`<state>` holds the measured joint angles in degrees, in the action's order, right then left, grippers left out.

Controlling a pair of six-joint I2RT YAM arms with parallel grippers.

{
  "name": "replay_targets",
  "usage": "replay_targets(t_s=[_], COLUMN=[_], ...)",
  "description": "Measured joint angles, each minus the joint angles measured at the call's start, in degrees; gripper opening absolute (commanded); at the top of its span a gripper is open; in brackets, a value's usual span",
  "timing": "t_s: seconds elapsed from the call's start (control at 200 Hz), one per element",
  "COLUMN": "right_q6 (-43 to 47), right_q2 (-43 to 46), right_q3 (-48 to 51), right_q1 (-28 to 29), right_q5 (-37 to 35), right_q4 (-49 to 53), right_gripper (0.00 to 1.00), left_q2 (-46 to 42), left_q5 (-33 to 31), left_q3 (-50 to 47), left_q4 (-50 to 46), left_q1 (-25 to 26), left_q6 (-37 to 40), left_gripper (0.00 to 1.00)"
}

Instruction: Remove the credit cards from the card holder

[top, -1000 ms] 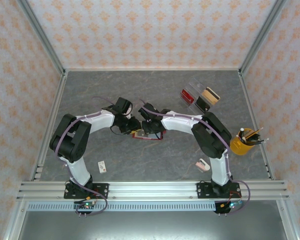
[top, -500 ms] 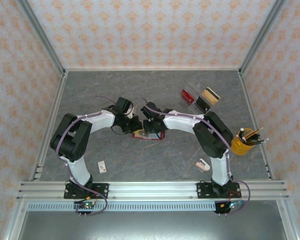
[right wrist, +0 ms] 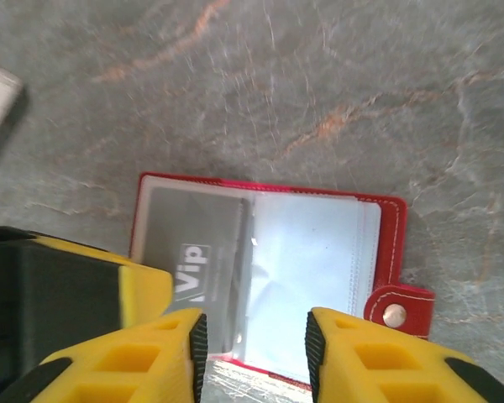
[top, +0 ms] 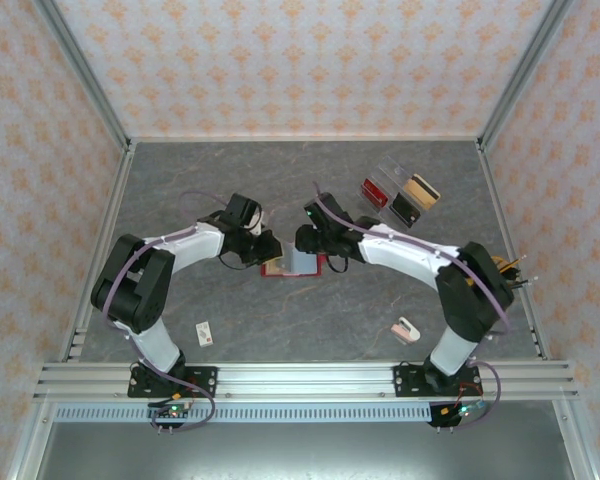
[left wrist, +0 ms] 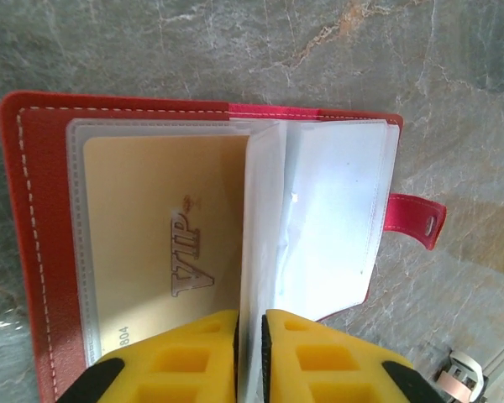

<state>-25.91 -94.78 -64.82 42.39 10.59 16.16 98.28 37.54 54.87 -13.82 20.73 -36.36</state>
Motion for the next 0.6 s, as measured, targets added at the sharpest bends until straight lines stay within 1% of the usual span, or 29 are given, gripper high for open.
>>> replay_targets(t_s=[0.085, 0.19, 0.43, 0.601], right_q6=[0.0, -0.2, -2.3, -3.1], right_q2=[2.7, 5.6, 10.1, 11.1], right_q3=[1.8, 4.7, 8.0, 8.4], right_q1=[-0.3, -1.1, -2.9, -3.1], right_q5=[-1.9, -3.9, -8.7, -9.8], right_q4=[-1.0, -2.2, -2.4, -2.6], right_gripper=[0.45, 0.48, 0.51, 0.51], left_q2=[0.0, 0.0, 0.0, 0.0], left_q5=[1.2, 2.4, 4.3, 5.5], left_q3=[-0.7, -1.2, -1.3, -1.3], left_q4=[1.9, 4.5, 10.3, 12.6], left_q1=[0.2, 0.7, 3.4, 4.5], left_q6=[-0.7, -2.2, -6.4, -8.6], left_gripper=[0.31, 0.35, 0.38, 0.40])
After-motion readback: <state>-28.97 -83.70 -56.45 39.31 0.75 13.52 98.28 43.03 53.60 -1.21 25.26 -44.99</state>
